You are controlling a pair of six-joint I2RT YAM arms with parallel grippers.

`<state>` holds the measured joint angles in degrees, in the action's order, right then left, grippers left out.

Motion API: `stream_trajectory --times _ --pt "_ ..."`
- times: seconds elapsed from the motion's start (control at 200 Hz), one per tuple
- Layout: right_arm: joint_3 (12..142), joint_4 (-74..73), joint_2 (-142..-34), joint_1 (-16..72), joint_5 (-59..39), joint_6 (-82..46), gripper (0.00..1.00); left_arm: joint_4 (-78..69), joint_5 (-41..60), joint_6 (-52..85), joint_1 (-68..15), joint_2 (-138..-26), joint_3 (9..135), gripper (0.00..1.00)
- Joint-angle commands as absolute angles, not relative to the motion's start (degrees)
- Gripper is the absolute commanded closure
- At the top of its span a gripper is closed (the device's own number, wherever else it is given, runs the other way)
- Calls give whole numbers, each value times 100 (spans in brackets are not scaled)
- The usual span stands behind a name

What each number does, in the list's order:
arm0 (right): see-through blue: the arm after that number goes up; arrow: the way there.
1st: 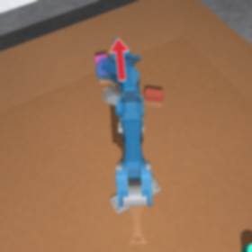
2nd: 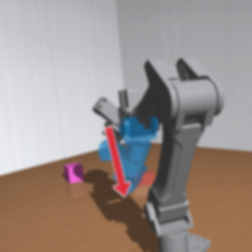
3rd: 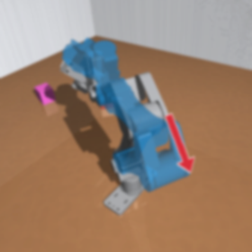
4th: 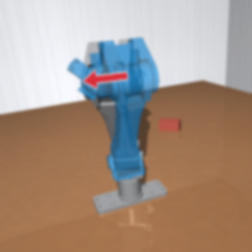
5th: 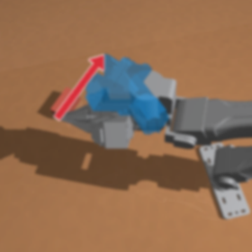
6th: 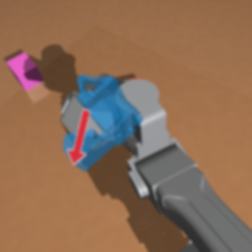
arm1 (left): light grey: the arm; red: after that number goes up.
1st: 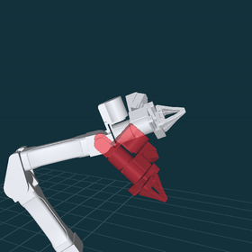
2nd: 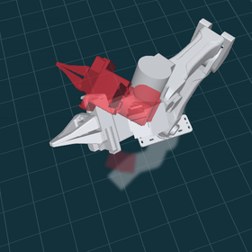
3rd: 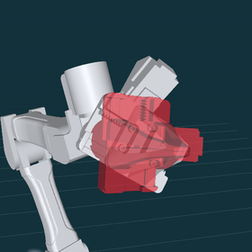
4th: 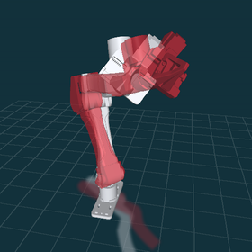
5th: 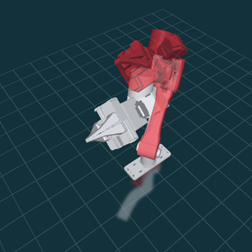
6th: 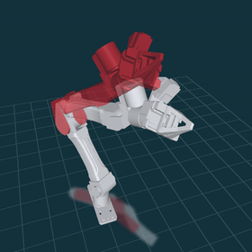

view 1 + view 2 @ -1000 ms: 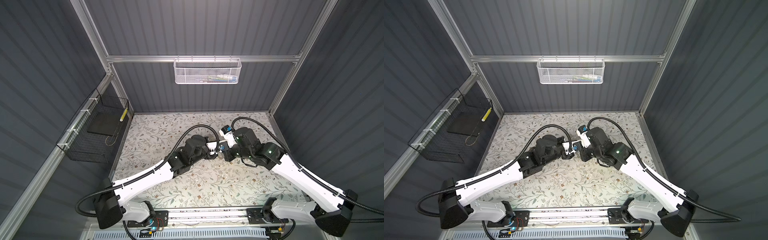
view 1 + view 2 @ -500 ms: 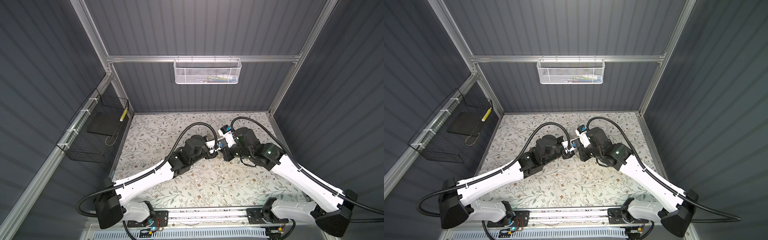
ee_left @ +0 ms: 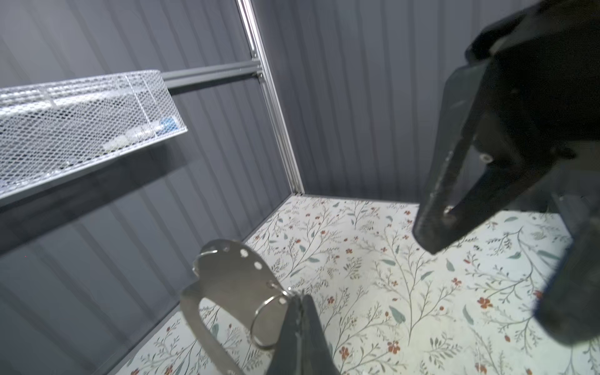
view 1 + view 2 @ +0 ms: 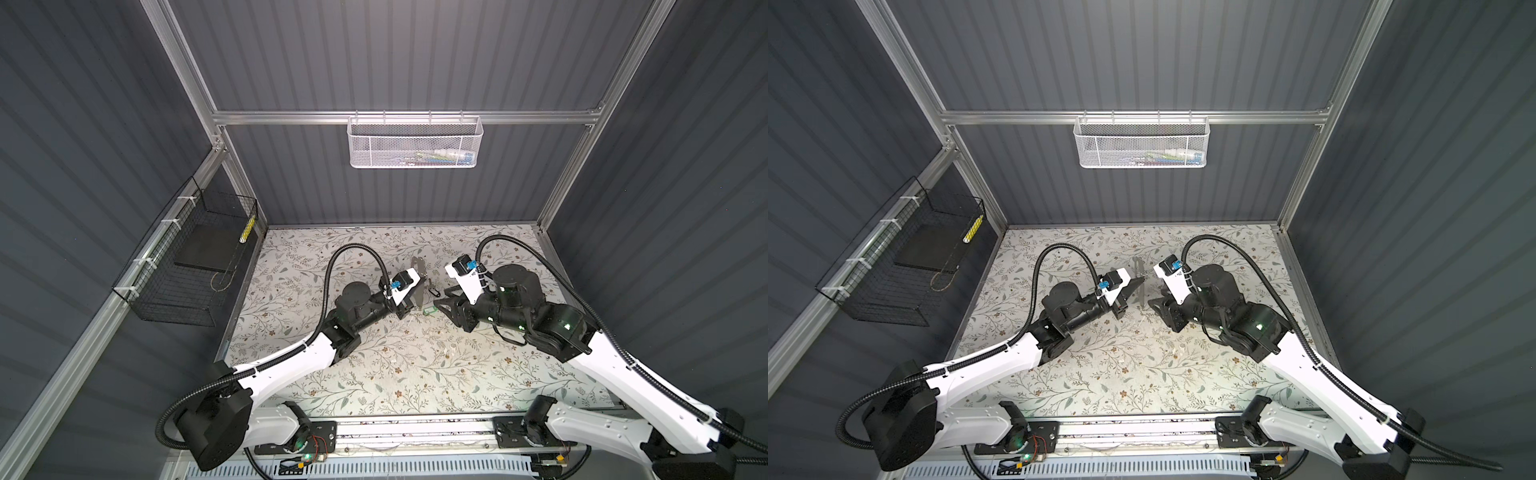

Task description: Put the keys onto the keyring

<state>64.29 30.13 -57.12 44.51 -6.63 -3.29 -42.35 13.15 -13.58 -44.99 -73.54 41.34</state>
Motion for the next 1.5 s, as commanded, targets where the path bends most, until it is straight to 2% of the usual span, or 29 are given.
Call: stream_trajectory --times 0.0,0.145,0.43,0.7,0.916,1.076,1.491 --pt "6395 3193 -5484 4288 -534 62 53 -5894 1843 -687 -4314 -7449 3947 100" --pt "6355 3203 -5366 3999 -746 223 57 -6694 2383 -237 -4170 -7658 3832 100" --pt "6161 2569 -5376 3633 -1412 637 66 -7178 3035 158 -4112 -7883 3902 100" --pt "6138 1898 -5631 3467 -1862 888 69 -7232 3211 358 -4102 -7933 3954 100" --pt "5943 1155 -5787 3442 -2818 949 71 -7282 3374 500 -4104 -7989 4038 100" --pt "5865 934 -5879 3399 -3029 928 74 -7314 3446 570 -4104 -7998 4061 100" --pt "5653 627 -5891 3339 -3323 1029 91 -7497 3767 939 -4035 -8167 4221 100"
